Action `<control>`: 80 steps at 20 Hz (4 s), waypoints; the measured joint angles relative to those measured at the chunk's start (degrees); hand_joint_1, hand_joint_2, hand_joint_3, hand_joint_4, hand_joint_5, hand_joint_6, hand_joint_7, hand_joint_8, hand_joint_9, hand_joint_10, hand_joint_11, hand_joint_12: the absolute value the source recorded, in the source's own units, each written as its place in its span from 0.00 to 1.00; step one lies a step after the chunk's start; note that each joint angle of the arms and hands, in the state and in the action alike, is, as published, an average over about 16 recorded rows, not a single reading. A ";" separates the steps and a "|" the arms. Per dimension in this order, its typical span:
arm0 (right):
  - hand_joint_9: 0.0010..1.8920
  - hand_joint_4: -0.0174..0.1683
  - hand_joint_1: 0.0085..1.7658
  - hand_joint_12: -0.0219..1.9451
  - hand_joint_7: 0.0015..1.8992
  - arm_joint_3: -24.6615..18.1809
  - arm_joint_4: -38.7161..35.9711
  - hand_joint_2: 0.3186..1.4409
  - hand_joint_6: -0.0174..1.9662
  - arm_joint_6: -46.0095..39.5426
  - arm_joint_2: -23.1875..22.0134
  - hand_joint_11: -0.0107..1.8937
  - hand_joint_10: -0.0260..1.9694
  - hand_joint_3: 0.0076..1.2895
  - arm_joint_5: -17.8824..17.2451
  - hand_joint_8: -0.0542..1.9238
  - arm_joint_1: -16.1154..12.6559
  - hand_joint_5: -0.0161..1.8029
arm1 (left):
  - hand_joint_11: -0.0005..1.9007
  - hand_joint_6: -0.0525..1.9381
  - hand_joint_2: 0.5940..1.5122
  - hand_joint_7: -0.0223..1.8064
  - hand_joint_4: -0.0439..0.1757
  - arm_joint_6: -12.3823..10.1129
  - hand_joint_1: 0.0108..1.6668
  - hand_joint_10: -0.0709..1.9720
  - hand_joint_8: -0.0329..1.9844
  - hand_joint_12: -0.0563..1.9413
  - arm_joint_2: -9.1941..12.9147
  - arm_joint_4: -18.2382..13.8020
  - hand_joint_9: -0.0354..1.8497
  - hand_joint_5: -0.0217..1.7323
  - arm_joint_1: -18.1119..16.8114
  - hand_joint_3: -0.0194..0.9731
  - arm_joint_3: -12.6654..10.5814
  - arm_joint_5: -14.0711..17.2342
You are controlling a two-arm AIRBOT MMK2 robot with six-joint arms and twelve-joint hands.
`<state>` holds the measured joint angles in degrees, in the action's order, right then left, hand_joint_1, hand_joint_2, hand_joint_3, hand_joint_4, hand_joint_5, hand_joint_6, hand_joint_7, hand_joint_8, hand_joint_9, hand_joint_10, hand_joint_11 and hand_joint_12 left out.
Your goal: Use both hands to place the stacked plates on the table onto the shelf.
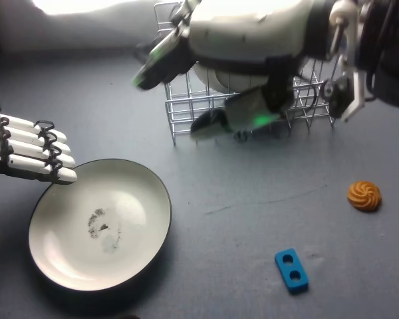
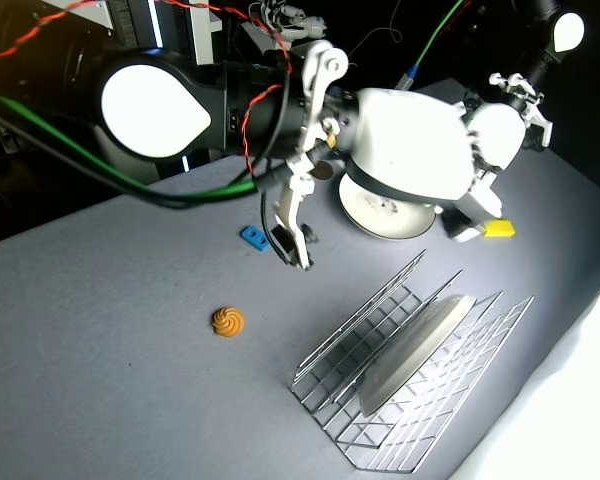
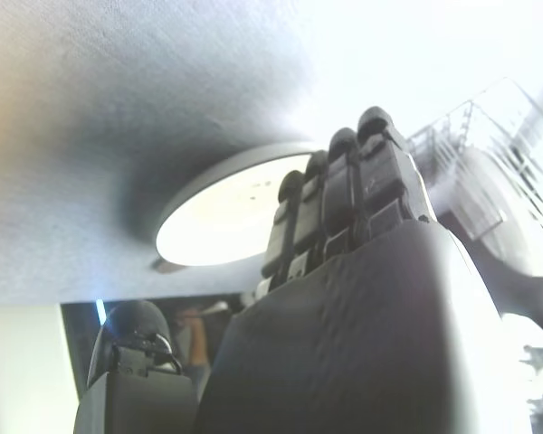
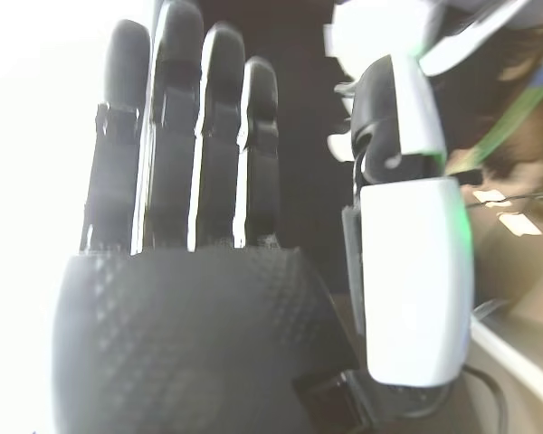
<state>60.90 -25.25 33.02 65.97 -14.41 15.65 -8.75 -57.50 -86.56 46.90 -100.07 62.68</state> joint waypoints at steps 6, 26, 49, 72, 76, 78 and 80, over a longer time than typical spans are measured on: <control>0.41 0.11 0.48 0.60 0.35 -6.79 -0.07 0.71 0.02 5.85 -2.24 0.20 0.02 0.00 2.48 0.04 1.02 0.30 | 0.01 0.04 0.51 0.02 0.20 -0.22 0.01 0.04 0.02 0.02 0.01 -0.06 0.03 0.03 0.32 0.03 0.01 0.35; 0.20 0.11 0.47 0.45 0.16 -11.38 0.10 0.67 0.02 9.13 -4.69 0.06 0.02 0.00 4.60 0.04 2.32 0.15 | 0.01 0.03 0.50 0.01 0.19 -0.42 0.00 0.05 0.01 0.02 -0.40 2.47 0.03 0.03 8.11 0.03 1.36 -3.65; 0.06 0.10 0.55 0.32 0.03 1.63 14.97 0.58 0.02 30.11 14.36 0.01 0.02 0.00 -1.26 0.04 14.04 0.02 | 0.01 0.02 0.51 0.00 0.18 -0.77 0.00 0.05 0.01 0.02 -0.57 2.70 0.03 0.04 9.11 0.03 1.68 -4.82; 0.24 0.10 0.71 0.53 0.21 13.70 16.64 0.64 0.08 33.33 26.79 0.10 0.09 0.00 -4.29 0.06 16.12 0.18 | 0.01 0.02 0.50 0.00 0.17 -0.79 0.00 0.05 0.01 0.02 -0.82 1.73 0.04 0.03 8.45 0.04 1.50 -4.84; 0.34 0.08 0.72 0.59 0.31 13.78 16.63 0.64 0.18 33.37 26.96 0.21 0.23 0.00 -5.70 0.14 16.30 0.27 | 0.01 0.02 0.50 0.00 0.17 -0.80 0.00 0.05 0.01 0.02 -0.84 1.68 0.04 0.03 8.40 0.04 1.50 -4.87; 0.40 0.08 0.73 0.60 0.37 13.78 16.63 0.63 0.23 33.39 27.04 0.26 0.29 0.00 -6.43 0.18 16.39 0.32 | 0.01 0.02 0.50 0.01 0.17 -0.85 0.00 0.05 0.01 0.02 -0.85 1.53 0.04 0.03 8.20 0.04 1.50 -4.89; 0.44 0.07 0.74 0.60 0.41 13.78 16.63 0.63 0.28 33.41 27.09 0.32 0.35 0.00 -7.10 0.22 16.46 0.37 | 0.01 0.02 0.50 0.01 0.16 -0.96 0.00 0.05 0.01 0.02 -0.86 1.36 0.04 0.03 7.85 0.04 1.47 -4.90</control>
<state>74.68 -8.62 66.43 93.06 -21.51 32.10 -9.70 -58.36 -85.20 54.75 -98.60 57.78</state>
